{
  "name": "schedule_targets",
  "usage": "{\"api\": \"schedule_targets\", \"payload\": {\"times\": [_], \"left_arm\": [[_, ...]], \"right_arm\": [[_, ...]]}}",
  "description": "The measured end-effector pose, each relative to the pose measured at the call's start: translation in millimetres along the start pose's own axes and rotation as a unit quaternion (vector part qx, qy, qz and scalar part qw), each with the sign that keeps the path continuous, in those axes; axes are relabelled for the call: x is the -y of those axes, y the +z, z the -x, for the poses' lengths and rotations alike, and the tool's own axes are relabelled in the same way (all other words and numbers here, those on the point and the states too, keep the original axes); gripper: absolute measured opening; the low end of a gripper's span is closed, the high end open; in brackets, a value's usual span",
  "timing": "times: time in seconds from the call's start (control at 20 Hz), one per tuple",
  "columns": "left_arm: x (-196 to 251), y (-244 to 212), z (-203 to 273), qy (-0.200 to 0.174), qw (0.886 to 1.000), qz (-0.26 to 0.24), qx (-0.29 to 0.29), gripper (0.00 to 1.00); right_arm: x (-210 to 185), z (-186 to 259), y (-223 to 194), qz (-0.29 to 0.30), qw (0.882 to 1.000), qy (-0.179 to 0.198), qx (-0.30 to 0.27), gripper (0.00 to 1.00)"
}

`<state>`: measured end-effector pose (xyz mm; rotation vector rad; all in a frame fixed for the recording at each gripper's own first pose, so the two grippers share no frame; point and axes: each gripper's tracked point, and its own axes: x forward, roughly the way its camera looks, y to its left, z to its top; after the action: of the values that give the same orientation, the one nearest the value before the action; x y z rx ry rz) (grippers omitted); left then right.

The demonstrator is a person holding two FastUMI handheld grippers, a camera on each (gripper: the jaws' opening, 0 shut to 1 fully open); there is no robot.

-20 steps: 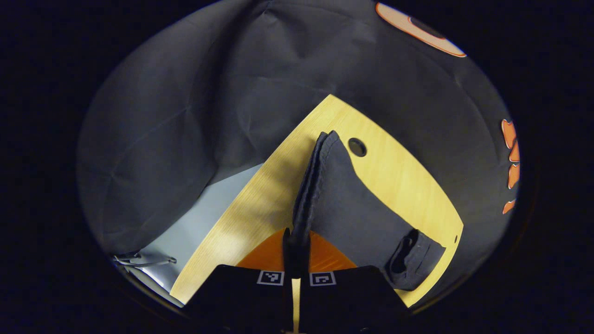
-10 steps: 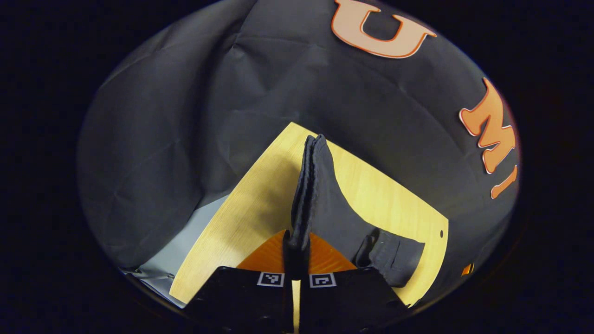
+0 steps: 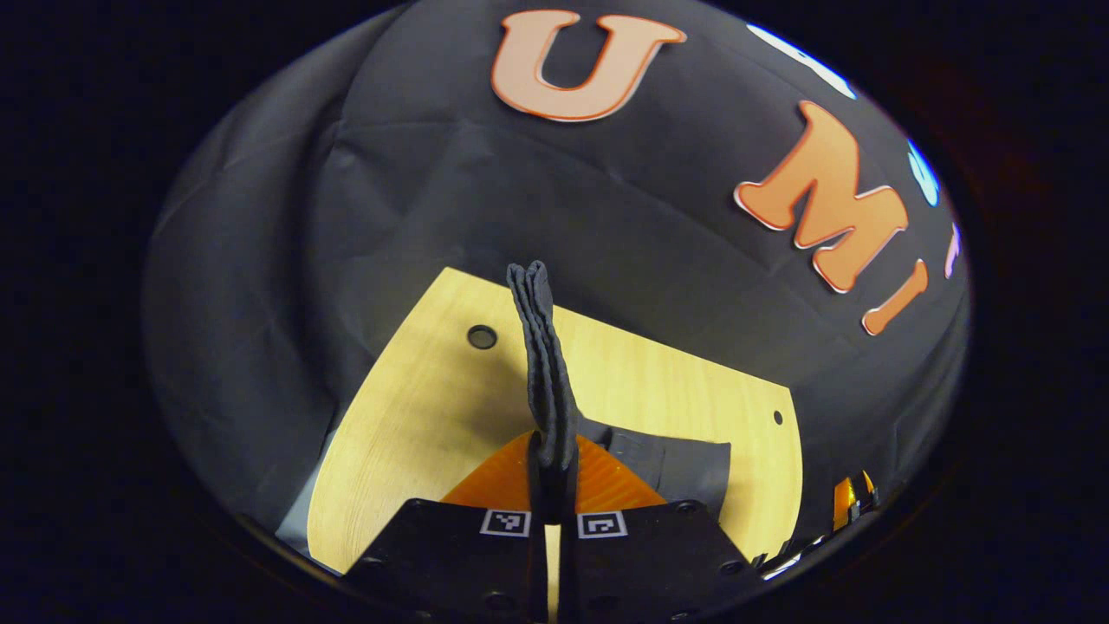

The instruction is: Grasp the waist and the cuffs of the jeans and fold them to make the two legs overlap; first hold the waist and fold one-third of the jeans toward the cuffs, then hold the cuffs and fold the remaining one-third in the same direction to finish folding.

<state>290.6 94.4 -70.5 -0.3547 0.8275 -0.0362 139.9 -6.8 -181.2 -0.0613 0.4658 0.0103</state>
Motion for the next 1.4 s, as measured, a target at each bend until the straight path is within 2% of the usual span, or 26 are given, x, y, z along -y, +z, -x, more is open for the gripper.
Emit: {"api": "schedule_targets", "payload": {"times": [0.4, 0.75, 1.05, 1.4], "left_arm": [[103, -10, -2, -0.061, 0.996, -0.059, -0.013, 0.05], [175, -43, -13, -0.104, 0.989, -0.098, -0.048, 0.05], [231, -86, -34, -0.126, 0.98, -0.12, -0.095, 0.06], [265, -150, -67, -0.129, 0.968, -0.156, -0.148, 0.06]], "right_arm": [[20, -5, -11, -0.006, 1.0, -0.007, -0.008, 0.96], [27, -12, -18, -0.005, 1.0, 0.001, -0.014, 0.96], [37, -18, -27, -0.001, 1.0, 0.008, -0.023, 0.96], [65, -25, -38, -0.007, 0.999, 0.003, -0.032, 0.96]]}}
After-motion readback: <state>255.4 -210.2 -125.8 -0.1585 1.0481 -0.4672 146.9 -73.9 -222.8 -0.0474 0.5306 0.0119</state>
